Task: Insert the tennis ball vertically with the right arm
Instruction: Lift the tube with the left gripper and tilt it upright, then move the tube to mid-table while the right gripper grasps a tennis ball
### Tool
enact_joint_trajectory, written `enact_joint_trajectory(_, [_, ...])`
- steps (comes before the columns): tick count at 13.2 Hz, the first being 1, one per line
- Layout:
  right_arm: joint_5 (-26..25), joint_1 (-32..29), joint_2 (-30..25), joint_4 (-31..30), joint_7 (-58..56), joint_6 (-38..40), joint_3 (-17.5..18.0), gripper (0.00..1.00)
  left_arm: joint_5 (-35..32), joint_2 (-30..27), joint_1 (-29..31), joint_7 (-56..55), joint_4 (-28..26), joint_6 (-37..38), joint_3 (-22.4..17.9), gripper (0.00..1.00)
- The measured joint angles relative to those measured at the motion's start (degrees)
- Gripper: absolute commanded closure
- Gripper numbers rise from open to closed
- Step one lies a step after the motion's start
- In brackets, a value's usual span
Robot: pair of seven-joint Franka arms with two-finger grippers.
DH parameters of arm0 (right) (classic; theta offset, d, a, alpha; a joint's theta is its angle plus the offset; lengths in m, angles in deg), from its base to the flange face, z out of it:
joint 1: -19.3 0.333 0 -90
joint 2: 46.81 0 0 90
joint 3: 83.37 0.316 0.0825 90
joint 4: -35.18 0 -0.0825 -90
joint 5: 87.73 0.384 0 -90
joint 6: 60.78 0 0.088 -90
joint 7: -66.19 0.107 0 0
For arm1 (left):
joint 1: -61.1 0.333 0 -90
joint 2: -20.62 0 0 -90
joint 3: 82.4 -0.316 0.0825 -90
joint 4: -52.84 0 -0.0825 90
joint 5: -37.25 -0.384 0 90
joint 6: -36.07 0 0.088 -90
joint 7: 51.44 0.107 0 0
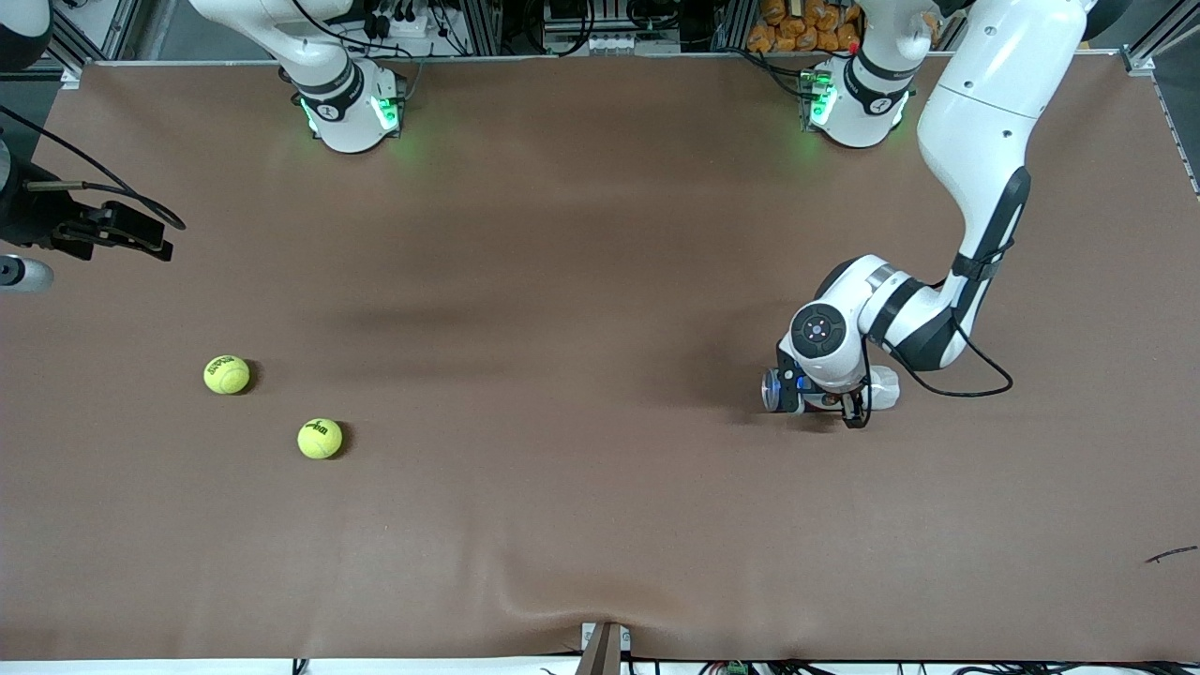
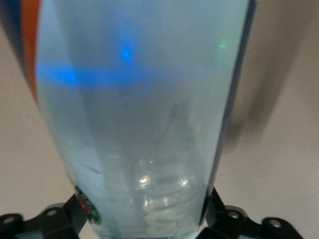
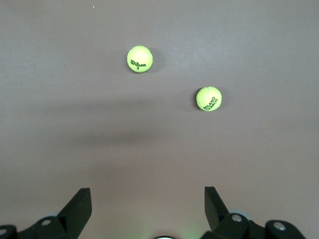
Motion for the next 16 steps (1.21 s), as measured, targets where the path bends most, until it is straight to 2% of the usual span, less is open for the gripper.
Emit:
enact_joint_trajectory(1, [0.0,0.0,0.0,0.0,0.0,0.0,0.0,0.0,0.0,0.0,0.0,0.0,0.0,0.0,0.0,0.3])
enact_joint_trajectory(2, [0.0,0.0,0.0,0.0,0.0,0.0,0.0,0.0,0.0,0.0,0.0,0.0,0.0,0.0,0.0,0.33])
enact_joint_trajectory(10, [0.0,0.0,0.0,-0.1,0.0,0.0,0.1,0.0,0.1,0.0,-0.3,-0.2,2.2,-0.6,1.0,0.3])
enact_joint_trajectory(12, [0.0,0.0,0.1,-0.3,0.0,-0.1,0.2,0.0,3.1,0.1,-0.3,-1.2,4.6,-0.9,3.9,0.29])
enact_joint_trajectory(14, [0.0,0.1,0.8,-0.7,0.0,-0.8,0.3,0.0,8.7,0.2,-0.6,-2.0,8.5,-1.2,7.5,0.29])
enact_joint_trajectory(16, [0.0,0.1,2.3,-1.0,0.0,-2.4,0.3,0.0,14.7,0.3,-1.2,-3.2,12.0,-4.6,10.0,0.29])
